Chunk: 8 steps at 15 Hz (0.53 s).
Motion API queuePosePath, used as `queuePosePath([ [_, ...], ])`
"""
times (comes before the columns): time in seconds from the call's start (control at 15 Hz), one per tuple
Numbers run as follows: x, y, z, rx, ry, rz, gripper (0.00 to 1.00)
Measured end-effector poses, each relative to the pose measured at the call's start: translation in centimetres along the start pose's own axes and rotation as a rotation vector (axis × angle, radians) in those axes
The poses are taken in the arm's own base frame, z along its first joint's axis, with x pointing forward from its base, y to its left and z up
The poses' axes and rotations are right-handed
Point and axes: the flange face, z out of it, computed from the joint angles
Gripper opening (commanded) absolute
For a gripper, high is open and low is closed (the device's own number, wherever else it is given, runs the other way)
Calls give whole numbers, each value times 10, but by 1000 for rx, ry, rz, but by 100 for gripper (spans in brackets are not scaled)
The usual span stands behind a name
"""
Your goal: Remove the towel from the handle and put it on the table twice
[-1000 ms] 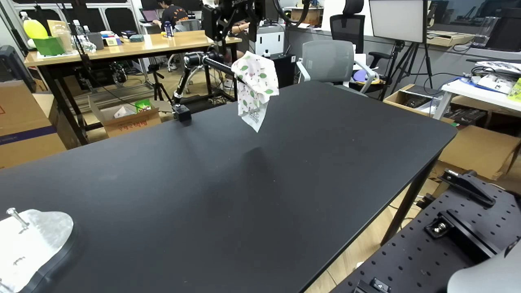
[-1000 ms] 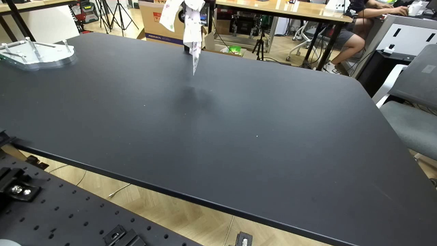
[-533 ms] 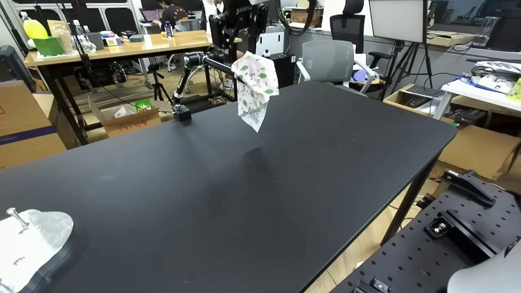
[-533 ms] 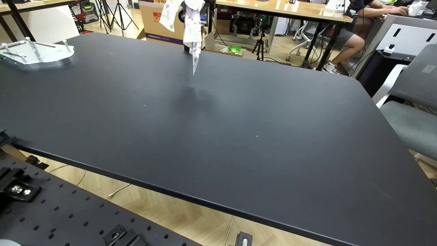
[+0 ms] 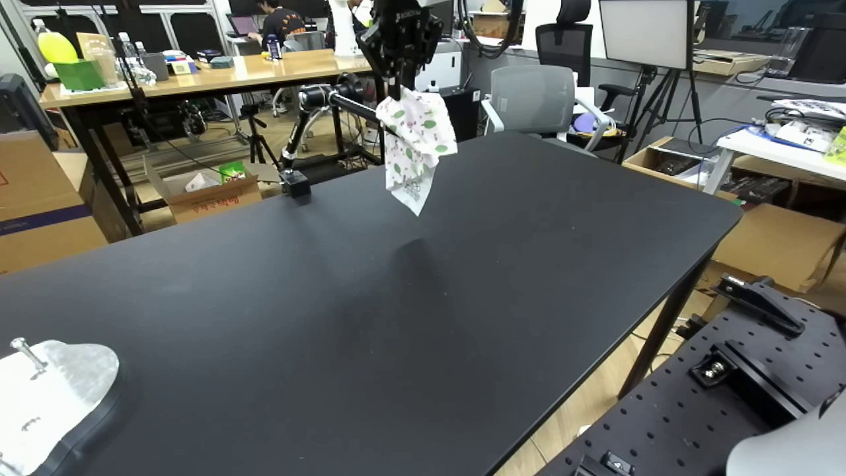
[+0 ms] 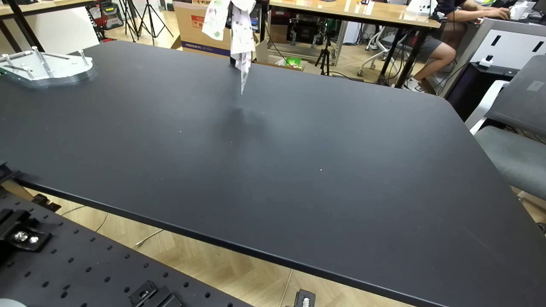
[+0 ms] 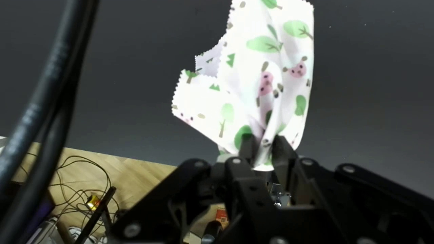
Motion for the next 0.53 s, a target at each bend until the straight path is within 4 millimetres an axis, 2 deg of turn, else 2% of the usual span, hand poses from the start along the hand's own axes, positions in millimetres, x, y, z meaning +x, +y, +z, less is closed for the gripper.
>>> queuePosePath([
  [0.2,1,3,-2,-3,13,-3,2],
  [0.53,3,-10,-5,-2,36,-31,2],
])
